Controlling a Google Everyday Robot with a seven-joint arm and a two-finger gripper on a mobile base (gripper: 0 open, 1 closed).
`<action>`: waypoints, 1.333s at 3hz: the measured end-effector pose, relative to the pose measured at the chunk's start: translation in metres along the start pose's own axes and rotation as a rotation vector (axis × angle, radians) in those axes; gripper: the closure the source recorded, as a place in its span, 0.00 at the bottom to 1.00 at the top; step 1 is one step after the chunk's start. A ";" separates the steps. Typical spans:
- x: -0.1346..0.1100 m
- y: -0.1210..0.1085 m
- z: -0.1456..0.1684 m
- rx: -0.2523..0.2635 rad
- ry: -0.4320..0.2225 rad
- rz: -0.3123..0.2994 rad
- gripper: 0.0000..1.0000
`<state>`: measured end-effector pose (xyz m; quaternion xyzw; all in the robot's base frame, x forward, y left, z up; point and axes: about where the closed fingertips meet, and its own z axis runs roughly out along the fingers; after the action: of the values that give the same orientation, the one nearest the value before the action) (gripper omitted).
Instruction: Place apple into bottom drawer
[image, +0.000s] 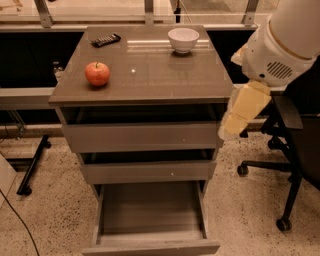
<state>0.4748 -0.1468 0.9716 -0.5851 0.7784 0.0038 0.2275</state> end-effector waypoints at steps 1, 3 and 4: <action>-0.026 -0.009 0.018 -0.013 -0.073 -0.009 0.00; -0.052 -0.017 0.046 -0.065 -0.131 -0.043 0.00; -0.061 -0.023 0.054 -0.030 -0.175 -0.013 0.00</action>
Offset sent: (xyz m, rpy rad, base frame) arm 0.0662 0.0807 -0.0315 0.1725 0.0265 0.1586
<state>0.5274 -0.0836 0.9509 -0.5909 0.7516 0.0649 0.2859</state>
